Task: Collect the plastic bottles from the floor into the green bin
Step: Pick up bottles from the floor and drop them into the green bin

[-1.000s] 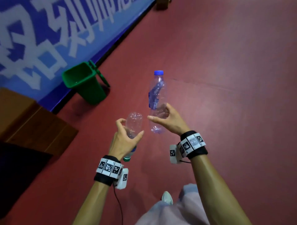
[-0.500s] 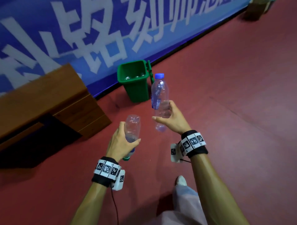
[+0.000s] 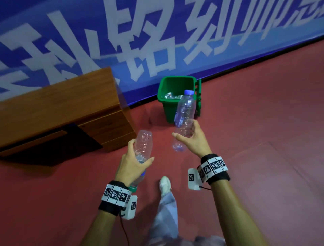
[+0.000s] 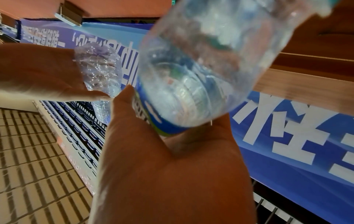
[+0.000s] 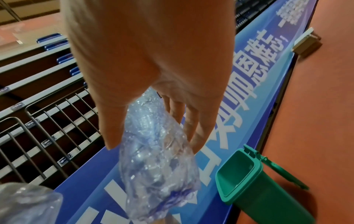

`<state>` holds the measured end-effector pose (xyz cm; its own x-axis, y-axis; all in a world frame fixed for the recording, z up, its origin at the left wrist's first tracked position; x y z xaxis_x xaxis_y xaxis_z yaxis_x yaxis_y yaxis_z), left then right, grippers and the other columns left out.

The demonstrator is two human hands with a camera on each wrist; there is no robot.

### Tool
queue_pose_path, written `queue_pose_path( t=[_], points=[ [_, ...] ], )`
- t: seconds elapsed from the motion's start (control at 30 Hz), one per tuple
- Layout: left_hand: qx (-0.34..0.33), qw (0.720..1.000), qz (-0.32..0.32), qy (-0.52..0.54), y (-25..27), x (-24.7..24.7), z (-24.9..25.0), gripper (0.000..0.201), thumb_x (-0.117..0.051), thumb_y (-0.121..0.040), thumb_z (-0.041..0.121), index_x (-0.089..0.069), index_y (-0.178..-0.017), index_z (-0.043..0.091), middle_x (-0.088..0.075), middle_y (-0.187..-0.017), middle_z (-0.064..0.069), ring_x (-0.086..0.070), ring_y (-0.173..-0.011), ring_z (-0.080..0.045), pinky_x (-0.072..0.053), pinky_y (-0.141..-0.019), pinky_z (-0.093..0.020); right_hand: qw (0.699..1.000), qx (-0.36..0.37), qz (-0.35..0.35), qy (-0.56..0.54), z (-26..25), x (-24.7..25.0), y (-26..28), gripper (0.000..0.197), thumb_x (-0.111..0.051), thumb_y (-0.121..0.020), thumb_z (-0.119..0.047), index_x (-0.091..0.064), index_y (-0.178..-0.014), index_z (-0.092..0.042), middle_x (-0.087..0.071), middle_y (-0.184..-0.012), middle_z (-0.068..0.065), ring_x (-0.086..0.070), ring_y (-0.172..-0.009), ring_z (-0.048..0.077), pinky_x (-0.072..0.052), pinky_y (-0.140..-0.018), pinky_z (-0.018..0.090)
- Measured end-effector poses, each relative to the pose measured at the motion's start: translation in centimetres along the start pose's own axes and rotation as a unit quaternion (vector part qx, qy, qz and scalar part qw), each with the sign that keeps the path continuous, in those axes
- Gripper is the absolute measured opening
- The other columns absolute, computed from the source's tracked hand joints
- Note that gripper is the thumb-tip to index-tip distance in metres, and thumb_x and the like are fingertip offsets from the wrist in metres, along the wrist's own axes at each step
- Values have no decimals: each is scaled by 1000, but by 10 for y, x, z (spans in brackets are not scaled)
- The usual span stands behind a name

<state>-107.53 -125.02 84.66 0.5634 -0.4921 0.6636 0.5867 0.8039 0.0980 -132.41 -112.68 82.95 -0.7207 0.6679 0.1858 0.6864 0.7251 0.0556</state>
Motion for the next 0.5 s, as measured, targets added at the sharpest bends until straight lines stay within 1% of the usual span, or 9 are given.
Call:
queue_pose_path(
  t=[0.07, 0.1, 0.17, 0.2, 0.27, 0.3, 0.37, 0.43, 0.5],
  points=[
    [23, 1000, -6, -4, -45, 0, -8, 86, -90, -70, 48, -33, -134, 36, -65, -103, 14, -67, -86, -7, -52, -80, -28, 1000, 3, 0, 7, 2, -11, -45, 85, -91, -67, -46, -39, -133, -35, -71, -116, -6, -71, -103, 7, -57, -97, 42],
    [31, 999, -7, -1, -70, 0, -12, 87, -90, -71, 46, -31, -134, 35, -64, -103, 12, -66, -84, -6, -49, -78, -27, 1000, 6, 0, 9, 1, -15, -69, 86, -91, -69, -40, -36, -134, -35, -72, -115, -5, -72, -100, 7, -58, -95, 41],
    [35, 999, -16, 4, -126, -1, -18, 86, -88, -74, 37, -27, -135, 32, -64, -104, 9, -66, -84, -5, -48, -76, -26, 1000, 8, 8, 10, 1, -20, -119, 82, -90, -73, -30, -34, -133, -32, -73, -110, -2, -74, -95, 8, -59, -94, 43],
    [33, 999, -28, -2, -156, -3, -19, 86, -86, -74, 32, -24, -134, 32, -65, -106, 7, -67, -87, -8, -49, -77, -28, 1000, 9, 12, 12, -2, -21, -144, 81, -89, -73, -28, -35, -133, -31, -74, -109, -2, -74, -95, 9, -59, -94, 44],
    [17, 997, -72, -26, -217, -9, -16, 84, -80, -71, 27, -21, -131, 32, -63, -113, 2, -67, -97, -18, -53, -86, -37, 1000, -7, 17, 19, -4, -19, -191, 80, -88, -72, -23, -36, -132, -29, -74, -108, -2, -74, -95, 10, -59, -94, 46],
    [8, 994, -98, -42, -243, -13, -12, 83, -78, -71, 26, -20, -130, 32, -61, -117, 1, -66, -101, -20, -54, -91, -41, 999, -21, 30, 14, -2, -16, -211, 79, -88, -71, -19, -37, -131, -28, -74, -108, -1, -74, -95, 11, -59, -93, 47],
    [-9, 989, -134, -69, -293, -19, 0, 78, -78, -75, 26, -23, -131, 29, -59, -122, 0, -63, -104, -17, -53, -95, -40, 997, -40, 62, 11, 2, -5, -249, 78, -88, -66, -19, -39, -125, -28, -74, -106, 2, -75, -94, 16, -60, -89, 50],
    [-24, 986, -144, -83, -335, -22, 13, 73, -82, -77, 34, -33, -130, 25, -58, -124, 1, -62, -107, -15, -52, -96, -35, 996, -60, 70, 9, 6, 1, -281, 78, -88, -59, -28, -40, -120, -29, -73, -107, 4, -74, -96, 19, -60, -87, 51],
    [-31, 986, -138, -86, -369, -24, 24, 65, -86, -75, 42, -45, -123, 26, -57, -120, 6, -60, -106, -12, -50, -94, -30, 994, -80, 76, 19, 11, 7, -310, 77, -90, -62, -28, -42, -122, -26, -71, -110, 1, -72, -99, 17, -60, -90, 45]
  ],
)
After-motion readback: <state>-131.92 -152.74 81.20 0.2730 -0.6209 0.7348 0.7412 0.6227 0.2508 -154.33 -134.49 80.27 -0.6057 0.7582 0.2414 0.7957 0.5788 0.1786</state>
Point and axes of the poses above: each hand's wrist, its own y-axis away from the middle knuckle, its own x-axis out of the back of the hand, z = x × y, the point moved 8 cm from there along -y, towards the middle knuckle
